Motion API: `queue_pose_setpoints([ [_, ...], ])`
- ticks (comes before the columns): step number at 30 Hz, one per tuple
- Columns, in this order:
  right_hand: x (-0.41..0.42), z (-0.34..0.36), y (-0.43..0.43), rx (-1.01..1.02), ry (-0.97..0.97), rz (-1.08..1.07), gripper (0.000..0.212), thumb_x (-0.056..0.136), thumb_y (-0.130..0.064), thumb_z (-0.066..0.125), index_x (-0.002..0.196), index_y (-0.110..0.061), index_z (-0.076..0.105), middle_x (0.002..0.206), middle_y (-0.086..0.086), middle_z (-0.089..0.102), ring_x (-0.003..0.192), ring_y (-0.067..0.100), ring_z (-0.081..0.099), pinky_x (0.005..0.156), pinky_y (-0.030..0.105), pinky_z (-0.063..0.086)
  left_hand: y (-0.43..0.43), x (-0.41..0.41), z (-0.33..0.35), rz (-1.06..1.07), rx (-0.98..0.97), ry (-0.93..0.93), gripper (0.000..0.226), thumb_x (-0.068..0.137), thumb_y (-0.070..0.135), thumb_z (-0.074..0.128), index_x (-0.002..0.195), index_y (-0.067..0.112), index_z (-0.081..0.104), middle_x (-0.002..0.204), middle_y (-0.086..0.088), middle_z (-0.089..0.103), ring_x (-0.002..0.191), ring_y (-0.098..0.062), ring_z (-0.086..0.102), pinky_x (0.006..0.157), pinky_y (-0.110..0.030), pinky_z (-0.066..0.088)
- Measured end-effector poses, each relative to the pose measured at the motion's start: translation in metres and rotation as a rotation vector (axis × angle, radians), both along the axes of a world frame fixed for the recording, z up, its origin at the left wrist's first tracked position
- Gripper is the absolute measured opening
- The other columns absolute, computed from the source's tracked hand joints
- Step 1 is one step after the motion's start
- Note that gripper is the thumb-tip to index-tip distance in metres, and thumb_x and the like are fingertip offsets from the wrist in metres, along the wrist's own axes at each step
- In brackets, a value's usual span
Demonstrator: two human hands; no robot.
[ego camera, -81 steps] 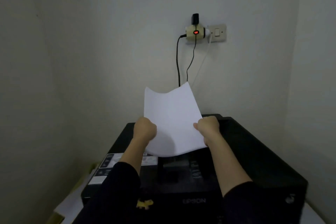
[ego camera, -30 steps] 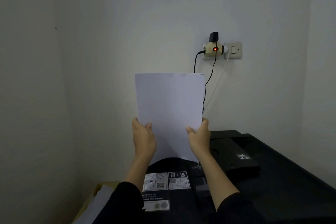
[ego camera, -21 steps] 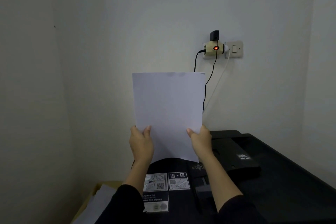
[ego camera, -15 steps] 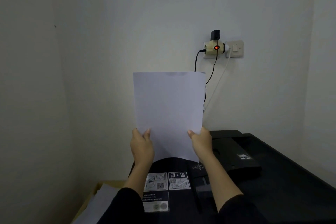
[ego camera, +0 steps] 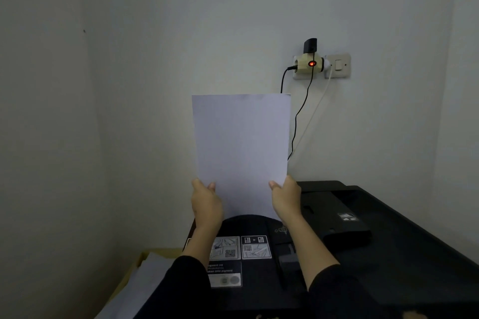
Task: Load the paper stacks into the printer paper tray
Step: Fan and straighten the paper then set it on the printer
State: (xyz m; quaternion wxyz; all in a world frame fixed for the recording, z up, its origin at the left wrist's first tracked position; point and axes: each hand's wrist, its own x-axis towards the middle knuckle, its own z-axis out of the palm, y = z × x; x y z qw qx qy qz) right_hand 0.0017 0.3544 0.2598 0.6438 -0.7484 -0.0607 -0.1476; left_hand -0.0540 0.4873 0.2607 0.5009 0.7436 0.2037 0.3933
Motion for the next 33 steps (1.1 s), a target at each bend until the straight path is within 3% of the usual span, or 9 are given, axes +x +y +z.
queue_pose_setpoints([
  [5,-0.009,0.023,-0.004,0.017,-0.076,-0.064,0.028,0.09,0.001,0.051,0.117,0.003,0.053,0.109,0.014,0.061,0.087,0.024,0.058,0.072,0.021,0.045,0.0,-0.009,0.022,0.064,0.049,-0.002,0.023,0.099,0.015,0.043,0.115,-0.001,0.045,0.096,-0.014,0.057,0.088,-0.028,0.053,0.072,-0.033,0.038],
  [7,-0.013,0.03,-0.007,0.019,-0.079,-0.071,0.021,0.086,0.002,0.048,0.105,-0.001,0.055,0.091,0.006,0.058,0.065,0.014,0.051,0.05,0.02,0.037,0.0,-0.014,0.033,0.114,0.073,0.036,0.033,0.097,0.016,0.046,0.125,-0.001,0.046,0.112,-0.019,0.061,0.1,-0.035,0.058,0.075,-0.035,0.04],
  [10,-0.014,0.034,-0.008,0.008,0.038,-0.062,0.011,0.081,0.001,0.044,0.077,-0.009,0.046,0.069,-0.001,0.046,0.053,0.012,0.039,0.046,0.02,0.028,0.004,-0.023,0.043,0.155,0.084,0.196,0.036,0.091,0.014,0.046,0.124,-0.001,0.049,0.116,-0.018,0.061,0.101,-0.036,0.058,0.073,-0.034,0.039],
  [14,-0.022,0.024,-0.006,-0.021,0.245,-0.012,0.008,0.08,-0.004,0.041,0.075,-0.008,0.046,0.08,0.011,0.059,0.069,0.023,0.057,0.063,0.025,0.037,0.011,-0.037,0.038,0.086,0.157,0.493,0.02,0.092,0.013,0.042,0.099,0.001,0.057,0.109,-0.016,0.062,0.085,-0.029,0.053,0.07,-0.029,0.038],
  [16,-0.026,0.016,-0.007,-0.109,0.329,0.02,0.009,0.083,-0.005,0.043,0.084,-0.004,0.051,0.09,0.014,0.066,0.08,0.026,0.064,0.067,0.027,0.042,0.013,-0.042,0.027,0.037,0.208,0.633,0.025,0.095,0.015,0.04,0.107,0.002,0.058,0.11,-0.014,0.059,0.087,-0.025,0.049,0.073,-0.029,0.037],
  [19,-0.032,0.006,-0.008,-0.295,0.406,0.035,0.004,0.086,-0.003,0.05,0.085,0.0,0.051,0.071,0.009,0.054,0.062,0.021,0.051,0.062,0.028,0.041,0.016,-0.047,0.009,-0.003,0.257,0.776,0.036,0.097,0.019,0.038,0.124,0.003,0.055,0.128,-0.012,0.056,0.105,-0.027,0.055,0.079,-0.03,0.039],
  [24,-0.04,-0.002,-0.006,-0.505,0.439,0.04,0.021,0.08,-0.001,0.059,0.101,0.002,0.062,0.109,0.018,0.064,0.094,0.03,0.065,0.071,0.031,0.05,0.015,-0.046,-0.006,0.006,0.294,0.871,0.035,0.096,0.018,0.039,0.124,0.005,0.056,0.131,-0.011,0.055,0.118,-0.026,0.054,0.093,-0.031,0.044],
  [28,-0.047,0.0,-0.008,-0.669,0.399,-0.02,0.027,0.076,-0.006,0.071,0.1,-0.003,0.06,0.112,0.013,0.064,0.101,0.029,0.064,0.066,0.029,0.045,0.011,-0.044,-0.008,0.117,0.423,0.933,0.026,0.094,0.018,0.045,0.113,0.009,0.06,0.125,-0.01,0.057,0.105,-0.023,0.054,0.082,-0.029,0.042],
  [33,-0.054,-0.003,-0.011,-0.795,0.33,-0.073,0.026,0.077,-0.013,0.071,0.092,-0.01,0.05,0.111,0.009,0.063,0.092,0.026,0.062,0.066,0.029,0.047,0.01,-0.045,-0.008,0.211,0.555,1.125,0.033,0.09,0.022,0.043,0.119,0.01,0.055,0.132,-0.011,0.043,0.123,-0.028,0.029,0.104,-0.046,0.03],
])
